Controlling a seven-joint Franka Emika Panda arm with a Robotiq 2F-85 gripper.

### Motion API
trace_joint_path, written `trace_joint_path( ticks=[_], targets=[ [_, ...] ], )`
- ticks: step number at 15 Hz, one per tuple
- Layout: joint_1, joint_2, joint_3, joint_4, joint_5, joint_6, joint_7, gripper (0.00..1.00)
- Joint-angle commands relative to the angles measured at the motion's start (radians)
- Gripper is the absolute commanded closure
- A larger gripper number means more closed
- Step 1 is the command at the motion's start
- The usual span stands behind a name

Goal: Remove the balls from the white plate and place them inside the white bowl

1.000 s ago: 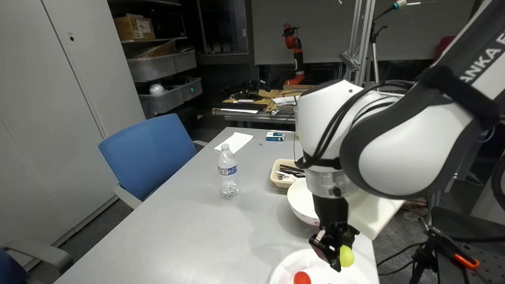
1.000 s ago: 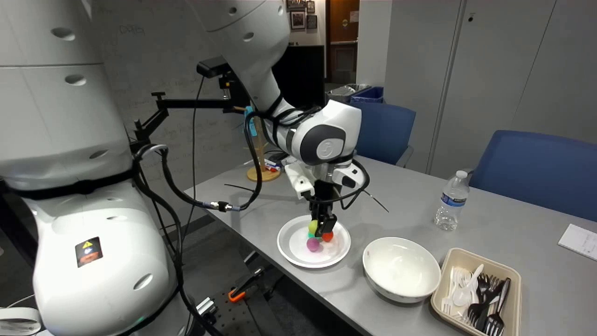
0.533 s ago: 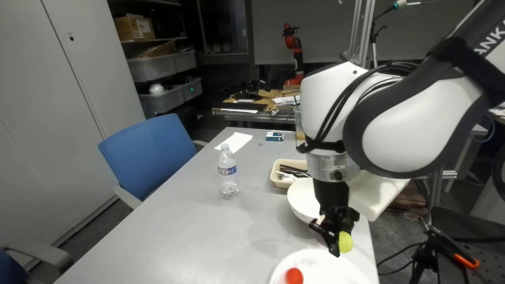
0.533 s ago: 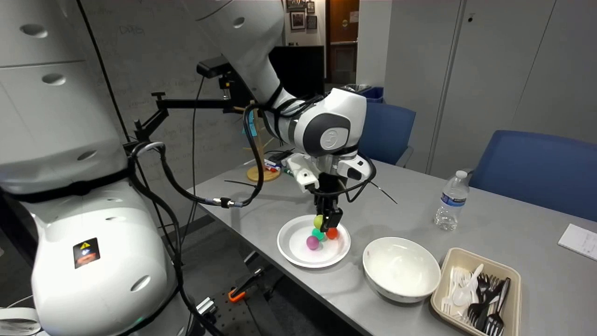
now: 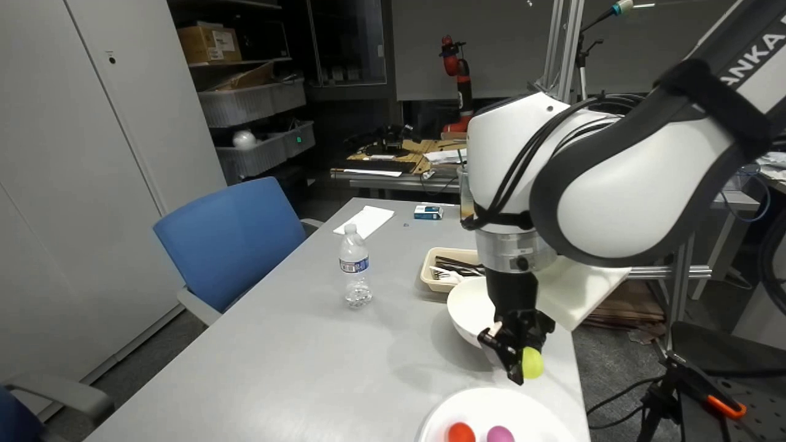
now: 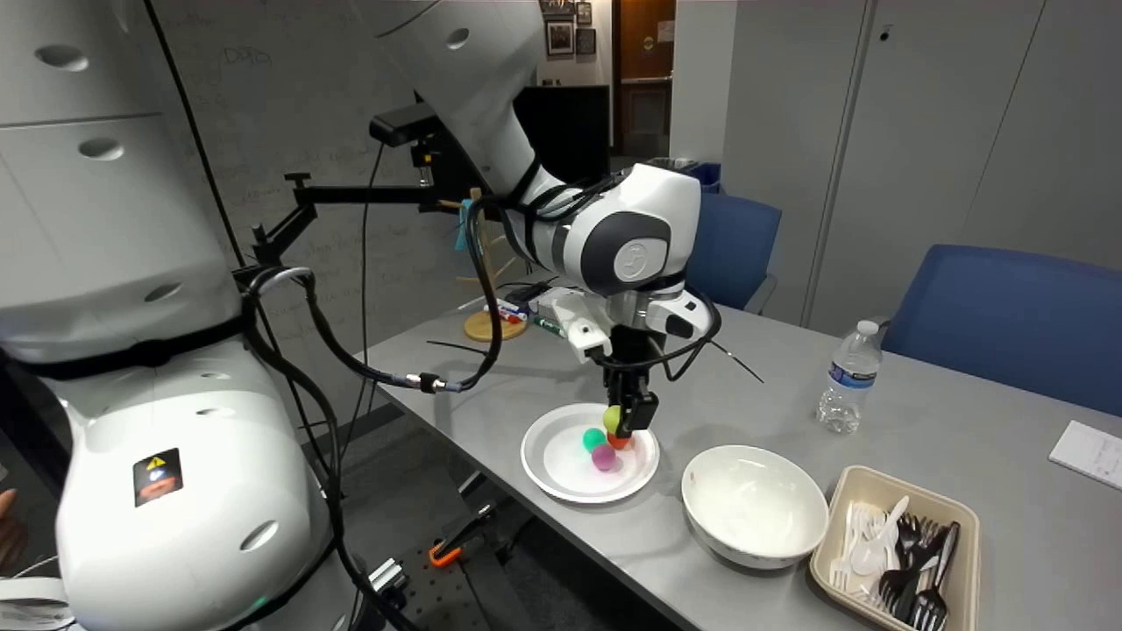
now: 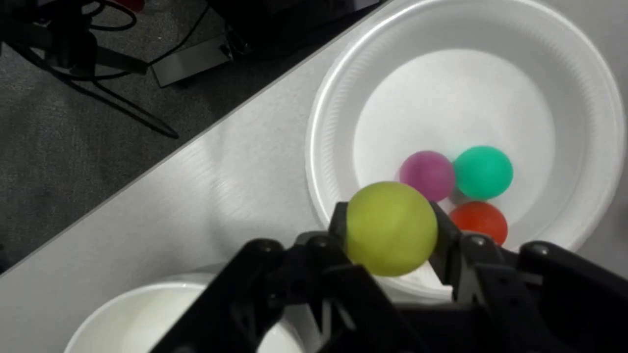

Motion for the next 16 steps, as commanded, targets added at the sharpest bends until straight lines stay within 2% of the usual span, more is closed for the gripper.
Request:
trace_joint_path(
  ticks=[1,6,9,13,16],
  targets=[
    [-0.048,0.023,-0.043,0.044,-0.088,0.059,0.037,0.86],
    [-0.1,0.084,-0.112,0.084,-0.171,0.208,0.101,0.86],
    [-0.101,0.154,-0.155,0.09,-0.205,0.334,0.159,0.86],
    [-0.042,0.267,-0.262,0.112,-0.301,0.483,0.284,0.86],
    [0.019,0.33,-0.341,0.129,-0.301,0.531,0.328,0.86]
  ],
)
